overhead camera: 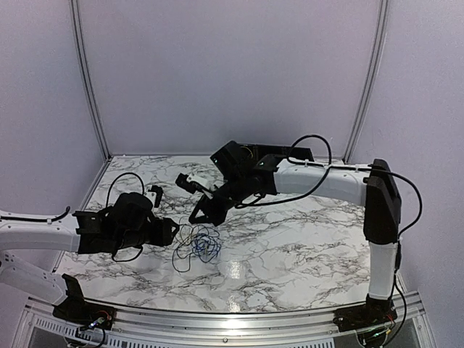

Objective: Untangle the cables

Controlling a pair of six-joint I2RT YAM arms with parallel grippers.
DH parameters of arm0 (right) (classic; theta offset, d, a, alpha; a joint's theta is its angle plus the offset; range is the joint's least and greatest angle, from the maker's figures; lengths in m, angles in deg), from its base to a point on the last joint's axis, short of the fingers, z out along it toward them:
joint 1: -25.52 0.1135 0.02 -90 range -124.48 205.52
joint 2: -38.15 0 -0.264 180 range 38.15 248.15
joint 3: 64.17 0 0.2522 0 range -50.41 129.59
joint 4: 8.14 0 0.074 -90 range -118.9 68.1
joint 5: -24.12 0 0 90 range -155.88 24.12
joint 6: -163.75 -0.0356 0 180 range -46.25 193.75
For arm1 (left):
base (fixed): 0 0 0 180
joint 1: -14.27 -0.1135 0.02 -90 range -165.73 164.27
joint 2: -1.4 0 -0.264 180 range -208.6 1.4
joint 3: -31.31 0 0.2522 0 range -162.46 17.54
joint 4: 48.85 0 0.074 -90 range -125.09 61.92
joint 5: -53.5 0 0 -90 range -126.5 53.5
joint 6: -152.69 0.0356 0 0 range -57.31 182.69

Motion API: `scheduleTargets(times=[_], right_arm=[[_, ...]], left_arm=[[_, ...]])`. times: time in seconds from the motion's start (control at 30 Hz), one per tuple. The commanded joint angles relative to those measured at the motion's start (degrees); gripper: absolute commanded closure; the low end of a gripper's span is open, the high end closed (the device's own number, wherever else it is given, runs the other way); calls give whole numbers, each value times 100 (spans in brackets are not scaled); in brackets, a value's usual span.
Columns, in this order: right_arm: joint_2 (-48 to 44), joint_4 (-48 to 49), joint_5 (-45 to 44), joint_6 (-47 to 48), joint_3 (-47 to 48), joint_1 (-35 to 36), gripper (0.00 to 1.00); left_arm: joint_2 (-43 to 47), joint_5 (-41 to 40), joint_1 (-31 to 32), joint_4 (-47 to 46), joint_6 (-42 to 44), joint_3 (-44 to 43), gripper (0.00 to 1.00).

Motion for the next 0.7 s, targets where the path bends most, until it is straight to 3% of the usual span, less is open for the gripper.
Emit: scheduleTargets(times=[0.0,0.2,0.4,0.53,0.6,0.67], right_arm=[[-392,-268,91,231,525,10,100],[-419,-302,204,254,816,9,100],[-357,-346,164,321,1159,-43,100],[-473,-357,335,357,1281,-122,100],[-597,-358,628,391,1357,-217,100],[-702,-196,1573,135,1442,-421,100]], left_arm=[[712,424,-10,-1242,291,363,41],[1247,124,-5,-1764,259,547,40],[854,214,-9,-1956,255,293,40],[433,-240,-19,-1964,-93,192,45],[153,-569,-37,-2055,-262,211,47],[-320,-797,-74,-2349,-355,285,47]])
